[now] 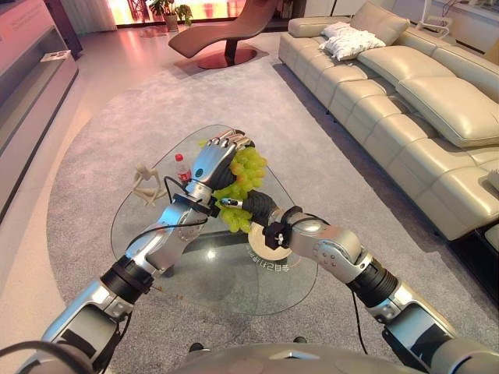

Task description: Pick up fruits into the plate

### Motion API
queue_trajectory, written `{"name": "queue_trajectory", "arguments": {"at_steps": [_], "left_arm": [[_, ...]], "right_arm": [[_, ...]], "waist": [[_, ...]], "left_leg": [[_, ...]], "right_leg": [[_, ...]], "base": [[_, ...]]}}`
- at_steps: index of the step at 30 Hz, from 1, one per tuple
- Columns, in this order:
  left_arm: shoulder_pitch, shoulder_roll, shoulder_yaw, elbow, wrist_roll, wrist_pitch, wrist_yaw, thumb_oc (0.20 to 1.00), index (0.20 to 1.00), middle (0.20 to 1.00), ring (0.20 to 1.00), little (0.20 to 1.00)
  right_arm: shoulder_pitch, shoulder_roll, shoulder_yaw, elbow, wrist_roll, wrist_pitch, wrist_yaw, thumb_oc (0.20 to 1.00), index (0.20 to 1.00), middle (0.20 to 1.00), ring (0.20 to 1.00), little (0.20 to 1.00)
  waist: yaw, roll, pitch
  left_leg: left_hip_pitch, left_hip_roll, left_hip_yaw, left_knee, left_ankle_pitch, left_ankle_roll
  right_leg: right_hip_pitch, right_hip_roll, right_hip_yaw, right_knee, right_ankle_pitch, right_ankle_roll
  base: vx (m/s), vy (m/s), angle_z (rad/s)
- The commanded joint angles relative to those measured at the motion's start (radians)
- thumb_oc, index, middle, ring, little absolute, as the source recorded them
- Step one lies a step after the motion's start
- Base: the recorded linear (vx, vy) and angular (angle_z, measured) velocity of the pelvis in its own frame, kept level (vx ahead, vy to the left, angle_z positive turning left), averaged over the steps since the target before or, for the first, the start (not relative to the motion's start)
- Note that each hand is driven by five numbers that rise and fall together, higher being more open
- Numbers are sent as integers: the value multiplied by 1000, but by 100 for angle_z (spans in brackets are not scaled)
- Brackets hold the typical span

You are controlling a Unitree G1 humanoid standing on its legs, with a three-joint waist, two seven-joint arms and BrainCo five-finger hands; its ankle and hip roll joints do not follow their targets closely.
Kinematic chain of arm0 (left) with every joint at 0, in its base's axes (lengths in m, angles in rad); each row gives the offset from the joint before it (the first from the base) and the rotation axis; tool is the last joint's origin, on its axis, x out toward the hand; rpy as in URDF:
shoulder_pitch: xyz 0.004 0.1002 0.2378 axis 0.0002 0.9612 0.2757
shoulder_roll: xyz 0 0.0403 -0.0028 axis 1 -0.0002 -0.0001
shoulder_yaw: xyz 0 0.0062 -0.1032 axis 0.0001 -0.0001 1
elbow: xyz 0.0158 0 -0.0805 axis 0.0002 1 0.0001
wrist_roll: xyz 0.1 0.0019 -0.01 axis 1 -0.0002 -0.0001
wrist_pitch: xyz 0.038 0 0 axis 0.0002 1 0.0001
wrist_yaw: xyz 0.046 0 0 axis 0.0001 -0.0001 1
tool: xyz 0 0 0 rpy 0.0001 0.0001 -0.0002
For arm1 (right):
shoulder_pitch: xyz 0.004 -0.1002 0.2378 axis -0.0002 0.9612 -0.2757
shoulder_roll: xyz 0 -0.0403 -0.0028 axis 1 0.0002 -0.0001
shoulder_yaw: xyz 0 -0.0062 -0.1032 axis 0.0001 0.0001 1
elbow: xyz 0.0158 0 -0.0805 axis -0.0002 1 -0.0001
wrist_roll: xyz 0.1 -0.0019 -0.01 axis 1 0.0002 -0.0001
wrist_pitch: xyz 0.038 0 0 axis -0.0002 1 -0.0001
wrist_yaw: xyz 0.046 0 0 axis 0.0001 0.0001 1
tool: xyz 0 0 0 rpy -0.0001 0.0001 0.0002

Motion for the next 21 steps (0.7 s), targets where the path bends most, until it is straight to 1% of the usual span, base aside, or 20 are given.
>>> {"name": "queue_trajectory", "arguments": {"at_steps": [1,9,11,12,13,15,18,21], "left_arm": [[-201,-11,-20,8,38,-39,54,200,200,200,200,200],[-191,9,-7,15,29,-40,25,200,200,200,200,200],[-187,19,0,15,24,-43,3,200,200,200,200,200],[-189,26,2,19,9,-52,-20,555,555,555,555,555],[-191,35,2,18,3,-58,-49,1000,1000,1000,1000,1000],[-192,50,-1,15,-5,-53,-64,1000,1000,1000,1000,1000],[-196,89,-7,22,3,-57,-126,1000,1000,1000,1000,1000],[-197,130,-14,21,15,-67,-193,1000,1000,1000,1000,1000]], "right_arm": [[-104,108,15,-71,24,-84,54,200,200,200,200,200],[-88,91,-13,-86,13,-96,51,200,200,200,200,200],[-84,78,-28,-91,4,-105,53,200,200,200,200,200],[-82,72,-36,-94,1,-108,51,200,200,200,200,200],[-78,65,-42,-95,0,-117,49,200,200,200,200,200],[-78,58,-51,-99,-3,-121,46,200,200,200,200,200],[-72,38,-78,-106,-12,-139,35,200,200,200,200,200],[-66,14,-112,-115,-11,-140,33,200,200,200,200,200]], "waist": [[13,-16,-1],[11,-13,-2],[9,-12,-1],[8,-11,-1],[8,-10,0],[6,-8,1],[2,-1,2],[-2,5,2]], "left_leg": [[-1,-7,9,20,-102,21],[-1,-7,9,20,-101,20],[-2,-6,9,20,-99,19],[-2,-6,10,20,-99,19],[-3,-6,10,20,-100,18],[-3,-6,10,21,-99,18],[-3,-6,13,20,-97,18],[-3,-7,14,21,-97,19]], "right_leg": [[31,-48,-48,55,-84,36],[33,-46,-46,54,-85,35],[32,-45,-45,54,-84,35],[31,-45,-45,54,-83,35],[31,-45,-45,54,-83,35],[30,-46,-45,54,-82,36],[29,-46,-45,55,-81,36],[28,-46,-45,55,-81,36]], "base": [[0,0,0],[0,0,0],[0,0,0],[0,0,0],[0,0,0],[0,0,0],[0,0,0],[0,0,0]]}}
